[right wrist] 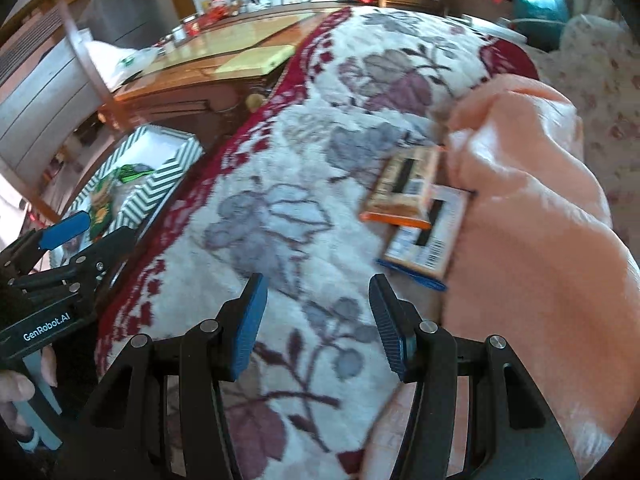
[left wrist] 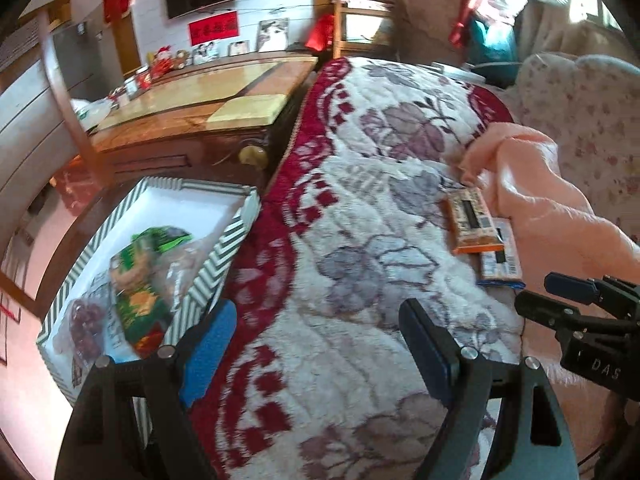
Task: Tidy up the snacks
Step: 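Move both grippers back to the two cracker packs by the pink blanket, then grasp the orange-ended cracker pack with the left gripper while the right grasps the blue-ended pack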
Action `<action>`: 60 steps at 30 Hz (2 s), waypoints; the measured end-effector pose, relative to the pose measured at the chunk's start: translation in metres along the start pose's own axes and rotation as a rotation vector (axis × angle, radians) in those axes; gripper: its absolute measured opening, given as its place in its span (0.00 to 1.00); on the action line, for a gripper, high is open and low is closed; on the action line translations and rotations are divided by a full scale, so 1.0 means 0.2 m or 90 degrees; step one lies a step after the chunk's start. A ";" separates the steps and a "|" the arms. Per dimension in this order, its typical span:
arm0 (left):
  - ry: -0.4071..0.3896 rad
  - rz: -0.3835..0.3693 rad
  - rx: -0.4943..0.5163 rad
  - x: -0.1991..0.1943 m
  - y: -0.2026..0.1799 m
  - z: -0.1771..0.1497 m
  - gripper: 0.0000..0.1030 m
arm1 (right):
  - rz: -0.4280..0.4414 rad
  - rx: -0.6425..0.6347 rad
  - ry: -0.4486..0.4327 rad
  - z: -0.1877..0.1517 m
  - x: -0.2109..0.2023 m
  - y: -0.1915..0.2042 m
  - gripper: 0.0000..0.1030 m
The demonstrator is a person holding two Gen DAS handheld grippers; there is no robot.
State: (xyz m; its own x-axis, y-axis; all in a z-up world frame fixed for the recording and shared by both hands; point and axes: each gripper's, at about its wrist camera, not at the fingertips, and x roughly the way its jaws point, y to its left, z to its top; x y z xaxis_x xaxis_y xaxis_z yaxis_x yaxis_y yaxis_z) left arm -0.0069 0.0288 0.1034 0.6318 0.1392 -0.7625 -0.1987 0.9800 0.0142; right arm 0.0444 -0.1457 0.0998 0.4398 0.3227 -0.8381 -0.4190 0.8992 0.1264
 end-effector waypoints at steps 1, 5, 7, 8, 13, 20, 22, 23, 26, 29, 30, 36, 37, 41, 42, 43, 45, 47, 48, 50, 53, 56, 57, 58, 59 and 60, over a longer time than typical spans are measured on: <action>-0.001 -0.002 0.007 0.00 -0.02 0.00 0.83 | -0.001 0.005 -0.001 0.00 0.00 -0.02 0.51; 0.006 -0.014 0.021 0.03 -0.10 0.02 0.83 | -0.006 0.027 -0.002 -0.02 -0.01 -0.10 0.51; 0.013 -0.024 0.021 0.05 -0.12 0.03 0.83 | -0.010 0.036 -0.002 -0.02 -0.01 -0.13 0.51; 0.016 -0.028 0.022 0.06 -0.13 0.03 0.83 | -0.014 0.043 -0.001 -0.02 -0.01 -0.16 0.51; 0.034 -0.050 0.025 0.12 -0.19 0.05 0.83 | -0.018 0.070 0.005 -0.04 0.01 -0.24 0.53; 0.055 -0.071 0.038 0.22 -0.30 0.12 0.83 | -0.026 0.094 0.023 -0.07 0.06 -0.33 0.54; 0.057 -0.073 0.045 0.25 -0.33 0.14 0.83 | -0.027 0.100 0.026 -0.07 0.07 -0.35 0.54; 0.059 -0.075 0.047 0.26 -0.34 0.15 0.83 | -0.027 0.102 0.027 -0.07 0.08 -0.35 0.54; 0.071 -0.081 0.048 0.32 -0.38 0.18 0.83 | -0.024 0.106 0.029 -0.07 0.10 -0.37 0.54; 0.086 -0.092 0.048 0.38 -0.42 0.23 0.83 | -0.025 0.102 0.034 -0.06 0.12 -0.37 0.54; 0.091 -0.098 0.047 0.40 -0.44 0.25 0.83 | -0.025 0.099 0.036 -0.07 0.13 -0.37 0.54; 0.124 -0.132 0.046 0.55 -0.55 0.37 0.87 | -0.027 0.102 0.046 -0.08 0.16 -0.40 0.54; 0.127 -0.141 0.045 0.57 -0.56 0.39 0.88 | -0.027 0.103 0.048 -0.08 0.16 -0.40 0.54; 0.148 -0.168 0.035 0.68 -0.65 0.45 0.88 | -0.023 0.104 0.053 -0.09 0.17 -0.41 0.54; 0.154 -0.174 0.033 0.70 -0.67 0.47 0.88 | -0.024 0.101 0.053 -0.09 0.17 -0.41 0.54; 0.162 -0.179 0.031 0.73 -0.69 0.48 0.88 | -0.029 0.096 0.056 -0.09 0.18 -0.41 0.54; 0.176 -0.191 0.027 0.78 -0.73 0.50 0.89 | -0.033 0.092 0.060 -0.08 0.19 -0.42 0.54; 0.190 -0.195 0.033 0.83 -0.78 0.50 0.89 | -0.027 0.098 0.062 -0.08 0.21 -0.43 0.54; 0.199 -0.196 0.039 0.86 -0.80 0.50 0.89 | -0.025 0.102 0.064 -0.08 0.21 -0.44 0.54; 0.214 -0.191 0.043 0.92 -0.82 0.49 0.88 | -0.025 0.108 0.066 -0.09 0.22 -0.45 0.54; 0.218 -0.194 0.031 0.98 -0.81 0.48 0.69 | -0.024 0.113 0.065 -0.08 0.22 -0.47 0.54; 0.210 -0.172 0.040 1.00 -0.78 0.48 0.55 | -0.027 0.113 0.060 -0.06 0.22 -0.46 0.54; 0.208 -0.182 0.048 1.00 -0.77 0.47 0.54 | -0.030 0.110 0.060 -0.05 0.23 -0.46 0.54; 0.207 -0.185 0.054 0.99 -0.76 0.47 0.54 | -0.031 0.107 0.060 -0.03 0.24 -0.45 0.54; 0.205 -0.185 0.060 0.97 -0.75 0.46 0.54 | -0.033 0.104 0.060 -0.01 0.24 -0.45 0.54; 0.202 -0.183 0.063 0.96 -0.73 0.46 0.54 | -0.037 0.099 0.059 0.01 0.25 -0.44 0.54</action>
State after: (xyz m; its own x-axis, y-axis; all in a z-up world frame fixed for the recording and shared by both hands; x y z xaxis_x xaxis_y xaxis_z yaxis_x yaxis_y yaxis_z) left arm 0.2114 -0.0744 0.0142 0.3871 -0.1769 -0.9049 0.0339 0.9835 -0.1777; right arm 0.1043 -0.2088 0.0478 0.3822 0.2463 -0.8907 -0.2638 0.9528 0.1503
